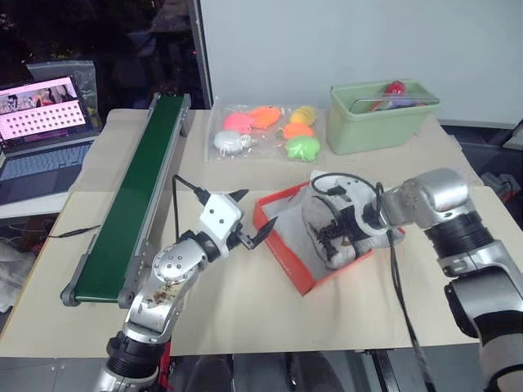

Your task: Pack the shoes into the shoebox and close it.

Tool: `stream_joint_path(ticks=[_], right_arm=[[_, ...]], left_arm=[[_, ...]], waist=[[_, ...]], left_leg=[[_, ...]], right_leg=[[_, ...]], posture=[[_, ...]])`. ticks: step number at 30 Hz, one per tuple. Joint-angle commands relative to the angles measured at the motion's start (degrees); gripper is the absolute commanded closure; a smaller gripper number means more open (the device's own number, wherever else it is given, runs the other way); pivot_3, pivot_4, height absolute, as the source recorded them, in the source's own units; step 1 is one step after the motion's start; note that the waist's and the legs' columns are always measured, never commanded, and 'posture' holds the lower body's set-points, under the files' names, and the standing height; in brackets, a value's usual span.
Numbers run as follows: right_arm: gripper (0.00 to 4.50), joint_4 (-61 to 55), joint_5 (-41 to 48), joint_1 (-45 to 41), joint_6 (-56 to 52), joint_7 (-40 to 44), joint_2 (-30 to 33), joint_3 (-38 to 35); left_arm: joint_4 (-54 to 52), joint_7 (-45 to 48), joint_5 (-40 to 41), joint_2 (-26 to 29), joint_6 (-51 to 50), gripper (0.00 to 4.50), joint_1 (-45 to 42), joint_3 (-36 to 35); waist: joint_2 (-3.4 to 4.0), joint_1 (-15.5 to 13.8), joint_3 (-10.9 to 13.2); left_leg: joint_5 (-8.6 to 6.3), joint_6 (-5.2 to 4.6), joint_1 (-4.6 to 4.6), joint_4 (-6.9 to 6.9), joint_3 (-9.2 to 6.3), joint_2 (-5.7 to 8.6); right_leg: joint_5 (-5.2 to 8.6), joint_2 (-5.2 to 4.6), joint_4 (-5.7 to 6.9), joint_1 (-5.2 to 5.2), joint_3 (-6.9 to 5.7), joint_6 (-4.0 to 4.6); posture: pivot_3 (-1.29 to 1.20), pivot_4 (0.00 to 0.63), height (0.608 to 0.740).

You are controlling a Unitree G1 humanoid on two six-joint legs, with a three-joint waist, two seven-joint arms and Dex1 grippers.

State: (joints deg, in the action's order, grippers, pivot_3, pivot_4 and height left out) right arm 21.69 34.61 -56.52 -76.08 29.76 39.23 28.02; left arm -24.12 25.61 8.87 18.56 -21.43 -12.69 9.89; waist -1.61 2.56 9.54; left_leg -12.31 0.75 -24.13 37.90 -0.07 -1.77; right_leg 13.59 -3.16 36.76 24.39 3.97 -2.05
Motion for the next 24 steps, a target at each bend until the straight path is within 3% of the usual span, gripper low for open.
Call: stream_joint_path(ticks=[1, 6, 9, 16, 24], right_arm=[[3.47, 4.84, -6.93, -3.45, 6.43, 5.62, -1.83, 2.28], [3.47, 9.79, -13.05, -4.31, 10.34, 9.83, -4.03, 2.95], [2.28, 11.1, -14.84, -4.42, 10.64, 11.22, -5.12, 1.08], [0.07, 4.9, -15.56, -4.62, 6.37, 11.0, -6.84, -3.32], [0.07, -7.08, -16.01, -4.04, 2.14, 6.2, -8.72, -10.4]], left_arm=[[-2.97, -0.72, -0.43, -0.2, 0.71, 0.06, 0.48, -0.41], [-3.61, -1.05, -0.68, -0.27, 0.36, 0.06, 0.74, -0.36], [-3.84, -1.11, -0.74, -0.27, 0.23, 0.0, 0.87, -0.38], [-2.98, -0.49, -0.55, 0.18, 0.73, 0.0, 0.46, -0.89], [-1.26, 0.39, -0.43, 0.55, 1.43, 0.0, -1.06, -1.52]], waist=[[0.0, -0.01, 0.0], [0.0, -0.06, 0.0], [0.0, -0.08, 0.0], [0.0, -0.14, 0.0], [0.0, -0.14, 0.0]], left_leg=[[0.0, 0.0, 0.0, 0.0, 0.0, -0.01], [0.0, 0.0, 0.01, 0.0, 0.0, -0.01], [0.0, 0.0, 0.07, 0.01, 0.0, -0.01], [0.0, 0.0, 0.06, 0.01, -0.01, -0.01], [0.0, 0.0, 0.03, 0.01, -0.03, 0.0]], right_leg=[[0.0, 0.0, 0.0, 0.01, 0.0, 0.0], [-0.01, 0.0, 0.01, -0.01, 0.0, 0.0], [-0.01, 0.0, 0.03, -0.05, 0.0, 0.0], [-0.01, -0.01, 0.07, -0.03, 0.0, 0.0], [-0.01, -0.02, 0.09, -0.01, -0.01, 0.0]], posture=[[0.0, 0.15, 0.729], [0.0, 0.15, 0.729], [0.0, 0.15, 0.729], [0.0, 0.15, 0.729], [0.0, 0.15, 0.729]])
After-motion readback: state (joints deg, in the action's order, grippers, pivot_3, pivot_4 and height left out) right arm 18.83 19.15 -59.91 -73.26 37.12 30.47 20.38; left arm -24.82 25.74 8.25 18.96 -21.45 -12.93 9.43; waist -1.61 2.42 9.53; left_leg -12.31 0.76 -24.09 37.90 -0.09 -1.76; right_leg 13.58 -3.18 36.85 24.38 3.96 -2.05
